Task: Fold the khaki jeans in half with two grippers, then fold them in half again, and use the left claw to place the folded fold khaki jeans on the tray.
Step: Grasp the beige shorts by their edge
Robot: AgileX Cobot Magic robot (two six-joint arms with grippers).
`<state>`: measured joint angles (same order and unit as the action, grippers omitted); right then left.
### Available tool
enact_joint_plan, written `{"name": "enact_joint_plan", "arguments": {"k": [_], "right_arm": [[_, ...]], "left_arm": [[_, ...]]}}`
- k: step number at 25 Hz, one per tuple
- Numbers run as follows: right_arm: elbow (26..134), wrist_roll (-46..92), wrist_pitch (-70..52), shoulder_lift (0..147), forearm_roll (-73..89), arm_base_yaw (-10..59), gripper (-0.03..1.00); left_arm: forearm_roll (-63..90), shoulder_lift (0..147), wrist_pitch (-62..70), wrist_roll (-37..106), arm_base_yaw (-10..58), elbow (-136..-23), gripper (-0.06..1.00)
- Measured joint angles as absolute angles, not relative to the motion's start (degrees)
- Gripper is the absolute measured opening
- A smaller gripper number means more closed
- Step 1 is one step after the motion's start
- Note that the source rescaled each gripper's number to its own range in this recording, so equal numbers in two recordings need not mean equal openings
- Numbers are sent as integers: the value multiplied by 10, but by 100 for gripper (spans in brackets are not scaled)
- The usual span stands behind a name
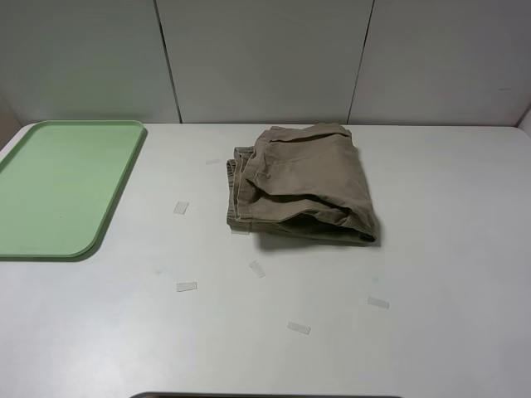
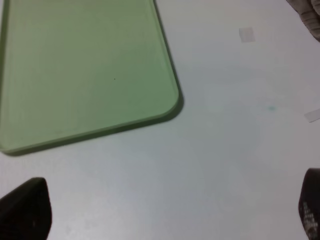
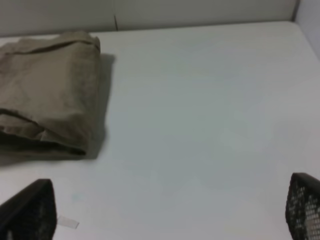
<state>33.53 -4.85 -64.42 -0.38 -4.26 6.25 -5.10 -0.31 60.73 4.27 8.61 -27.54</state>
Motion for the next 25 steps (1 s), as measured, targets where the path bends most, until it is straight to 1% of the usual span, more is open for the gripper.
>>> {"name": "enact_joint_plan", "arguments": {"k": [5, 25], "right_arm": [[305, -47, -636, -4, -36, 62, 100], [304, -46, -629, -4, -34, 62, 100]], "left_arm": [[-51, -3, 607, 43, 86, -275, 100], [-52, -3, 607, 43, 86, -275, 100]]}}
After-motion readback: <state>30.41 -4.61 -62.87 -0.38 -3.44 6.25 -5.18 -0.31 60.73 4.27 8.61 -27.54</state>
